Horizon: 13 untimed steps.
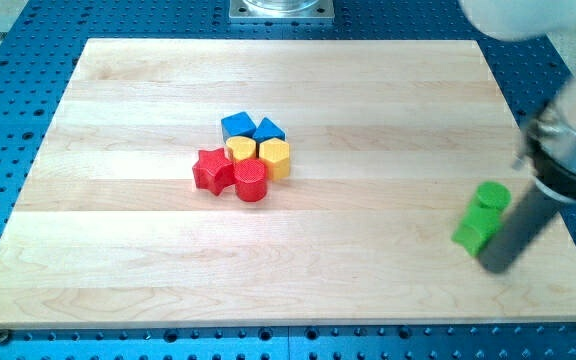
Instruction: Push green star into red star
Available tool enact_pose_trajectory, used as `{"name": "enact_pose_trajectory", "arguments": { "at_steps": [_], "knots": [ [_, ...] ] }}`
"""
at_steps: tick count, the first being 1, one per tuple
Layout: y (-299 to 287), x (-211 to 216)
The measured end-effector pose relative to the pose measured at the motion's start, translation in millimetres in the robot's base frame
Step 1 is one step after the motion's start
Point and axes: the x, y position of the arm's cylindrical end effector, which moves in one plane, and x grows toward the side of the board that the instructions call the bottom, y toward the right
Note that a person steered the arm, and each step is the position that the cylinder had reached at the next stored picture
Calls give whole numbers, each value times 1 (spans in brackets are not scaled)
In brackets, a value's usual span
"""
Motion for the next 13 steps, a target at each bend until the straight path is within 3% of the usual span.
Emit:
{"name": "enact_pose_trajectory", "arguments": {
  "at_steps": [1, 2, 3, 4, 5, 6, 7, 8, 9, 10, 11, 12, 13],
  "knots": [
    [-39, -51],
    [-67, -74],
    [-67, -132],
    [-67, -164],
    [-87, -152],
    [-26, -184],
    [57, -141],
    [66, -18],
    [13, -39],
    [13, -104],
    [-11, -129],
    [-41, -94],
    [-94, -125]
  ]
}}
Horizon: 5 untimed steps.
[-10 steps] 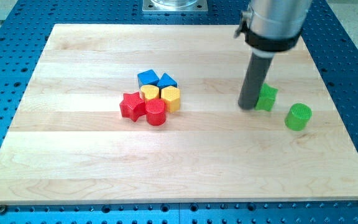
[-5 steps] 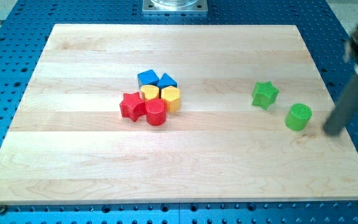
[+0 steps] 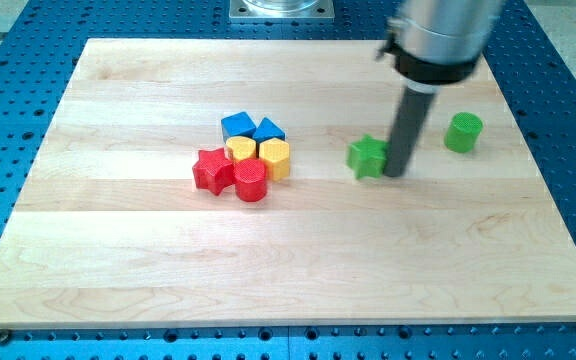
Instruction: Push green star into red star
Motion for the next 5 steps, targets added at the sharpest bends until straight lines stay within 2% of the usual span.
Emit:
{"name": "enact_pose_trajectory", "arguments": {
  "at_steps": [1, 2, 3, 5],
  "knots": [
    [-28, -6],
    [-44, 64],
    [-59, 43],
    [-64, -82]
  ]
}}
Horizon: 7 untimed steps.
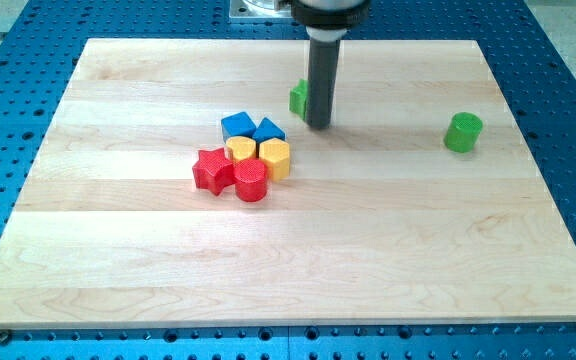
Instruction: Push green star into red star
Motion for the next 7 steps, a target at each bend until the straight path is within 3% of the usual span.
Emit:
{"name": "enact_pose_trajectory", "arguments": {
  "at_steps": [1, 3, 4, 7],
  "knots": [
    [22, -8],
    [-62, -37],
    [-26, -83],
    [-228, 10]
  ]
}}
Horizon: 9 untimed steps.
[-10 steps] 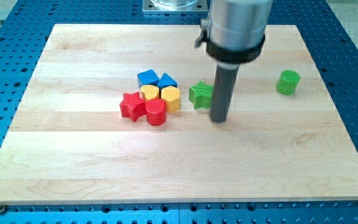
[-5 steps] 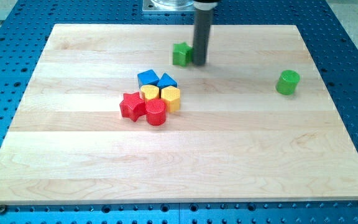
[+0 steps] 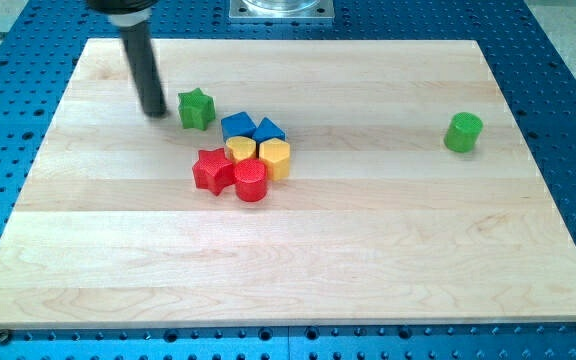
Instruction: Push green star into red star
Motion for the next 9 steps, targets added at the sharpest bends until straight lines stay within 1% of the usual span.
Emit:
{"name": "enact_pose_trajectory", "arguments": {
  "at_steps": [1, 2, 3, 5, 6, 7, 9],
  "knots": [
    [3, 15],
    [11, -35],
    [67, -41],
    [52, 53],
    [55, 29],
    [72, 2],
    [80, 50]
  ]
}}
